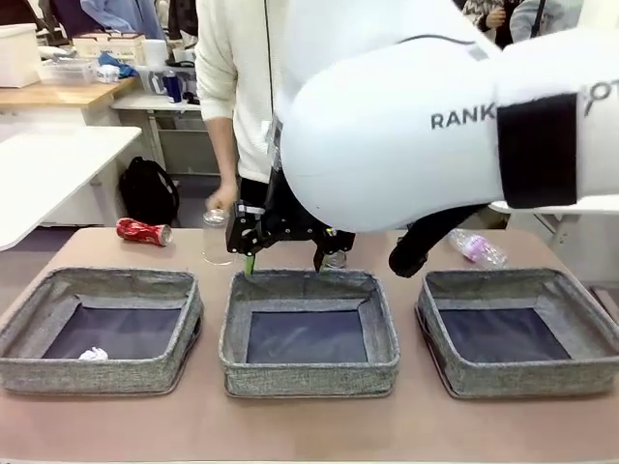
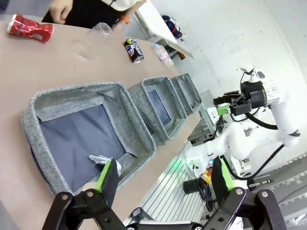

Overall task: Sort the waste into the appropriate baskets.
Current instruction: Place the picked waste into the Fabric basket indicated by the person.

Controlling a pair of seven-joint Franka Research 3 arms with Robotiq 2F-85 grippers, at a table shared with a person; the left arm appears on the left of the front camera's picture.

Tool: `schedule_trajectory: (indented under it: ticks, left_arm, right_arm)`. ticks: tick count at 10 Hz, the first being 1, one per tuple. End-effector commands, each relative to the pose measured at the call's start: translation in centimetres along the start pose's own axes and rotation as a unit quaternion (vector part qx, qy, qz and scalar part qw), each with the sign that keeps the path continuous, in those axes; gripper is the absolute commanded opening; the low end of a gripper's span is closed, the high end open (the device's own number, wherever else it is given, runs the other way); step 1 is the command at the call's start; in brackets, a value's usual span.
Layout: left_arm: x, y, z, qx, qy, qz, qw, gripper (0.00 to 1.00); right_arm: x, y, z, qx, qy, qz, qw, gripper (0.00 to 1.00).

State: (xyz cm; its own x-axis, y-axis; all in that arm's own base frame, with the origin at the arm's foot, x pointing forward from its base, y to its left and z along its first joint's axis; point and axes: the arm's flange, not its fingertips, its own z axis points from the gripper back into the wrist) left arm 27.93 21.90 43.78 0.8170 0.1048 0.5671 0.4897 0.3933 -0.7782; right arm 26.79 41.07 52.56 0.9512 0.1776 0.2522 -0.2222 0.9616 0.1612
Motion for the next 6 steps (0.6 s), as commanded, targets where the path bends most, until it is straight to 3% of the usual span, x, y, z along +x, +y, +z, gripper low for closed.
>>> schedule_trajectory:
  ticks: [1, 2, 3, 5, 6]
  left_arm:
    - [0.0, -0.2, 0.1, 0.005, 0.005, 0.0, 1.0, 1.0]
    - [0.0, 0.0, 0.0, 0.0, 0.0, 0.0, 1.0, 1.0]
    - [0.5, -0.2, 0.4, -0.052, 0.029, -0.003, 0.998, 1.0]
    - [1.3, -0.8, -2.1, -0.15, 0.089, 0.007, 0.985, 1.0]
    - [1.2, -1.0, -3.1, -0.18, 0.112, 0.008, 0.977, 1.0]
  right_arm:
    - [2.3, 2.8, -0.8, 0.011, 0.007, 0.037, 0.999, 1.0]
    - [0.0, 0.0, 0.0, 0.0, 0.0, 0.0, 1.0, 1.0]
    - [0.5, -3.5, 0.1, 0.044, -0.002, -0.09, 0.995, 1.0]
    - [0.7, -9.1, 0.9, 0.142, -0.013, -0.122, 0.982, 1.0]
    - [0.4, -11.8, 1.4, 0.193, 0.001, -0.094, 0.977, 1.0]
